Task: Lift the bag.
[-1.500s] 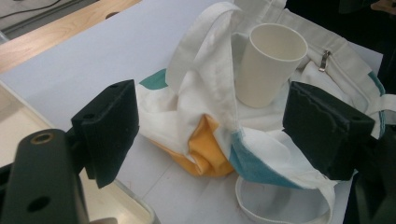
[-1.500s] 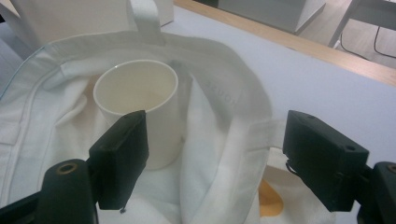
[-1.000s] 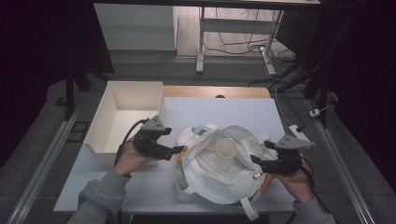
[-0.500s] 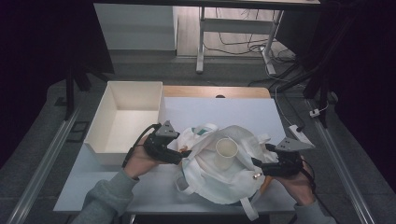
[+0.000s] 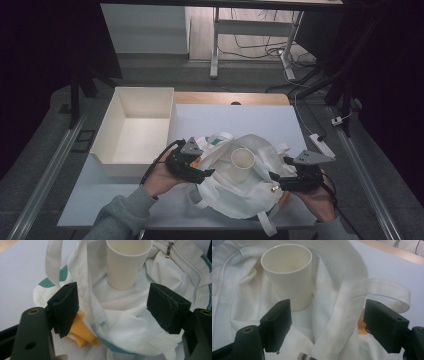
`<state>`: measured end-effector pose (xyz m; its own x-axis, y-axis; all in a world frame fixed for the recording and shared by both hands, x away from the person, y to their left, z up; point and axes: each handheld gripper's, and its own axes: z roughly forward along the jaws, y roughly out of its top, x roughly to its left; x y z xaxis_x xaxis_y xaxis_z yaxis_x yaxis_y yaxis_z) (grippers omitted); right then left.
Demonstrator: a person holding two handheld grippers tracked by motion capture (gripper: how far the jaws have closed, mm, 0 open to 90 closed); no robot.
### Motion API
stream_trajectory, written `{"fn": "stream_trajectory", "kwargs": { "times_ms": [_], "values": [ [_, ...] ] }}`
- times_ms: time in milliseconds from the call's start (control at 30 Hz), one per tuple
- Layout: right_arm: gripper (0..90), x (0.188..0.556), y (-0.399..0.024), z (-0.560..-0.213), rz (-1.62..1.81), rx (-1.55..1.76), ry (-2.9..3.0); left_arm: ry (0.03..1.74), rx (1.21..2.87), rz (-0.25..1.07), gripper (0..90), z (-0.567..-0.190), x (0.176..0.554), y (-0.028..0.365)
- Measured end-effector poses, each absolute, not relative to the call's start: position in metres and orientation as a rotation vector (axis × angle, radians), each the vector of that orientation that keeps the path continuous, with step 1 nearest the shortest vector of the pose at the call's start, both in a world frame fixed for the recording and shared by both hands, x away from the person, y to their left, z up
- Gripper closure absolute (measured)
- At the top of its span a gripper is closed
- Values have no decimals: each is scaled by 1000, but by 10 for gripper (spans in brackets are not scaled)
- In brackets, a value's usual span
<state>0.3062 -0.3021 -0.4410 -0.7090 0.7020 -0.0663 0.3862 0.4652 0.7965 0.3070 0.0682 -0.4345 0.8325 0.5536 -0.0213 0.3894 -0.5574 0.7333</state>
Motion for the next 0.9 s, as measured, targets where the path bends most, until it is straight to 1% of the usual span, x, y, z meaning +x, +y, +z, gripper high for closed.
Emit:
{"fn": "stream_trajectory", "kwargs": {
  "times_ms": [300, 467, 567, 633, 767, 833, 900],
  "values": [
    [233, 301, -308, -444, 1124, 950, 2328, 740, 2269, 287, 286, -453, 305, 62],
    [242, 298, -308, -453, 1078, 990, 2346, 784, 2274, 286, 327, -461, 307, 62],
    [251, 297, -309, -459, 1043, 1024, 2350, 804, 2278, 278, 372, -464, 309, 64],
    [269, 296, -311, -462, 1047, 1039, 2349, 814, 2278, 251, 423, -466, 310, 65],
    [311, 295, -312, -467, 1024, 1070, 2357, 834, 2283, 239, 569, -467, 311, 67],
    [354, 295, -313, -468, 1003, 1091, 2362, 841, 2282, 233, 637, -467, 312, 69],
    [422, 295, -314, -470, 990, 1113, 2369, 847, 2284, 228, 710, -467, 313, 71]
  ]
}}
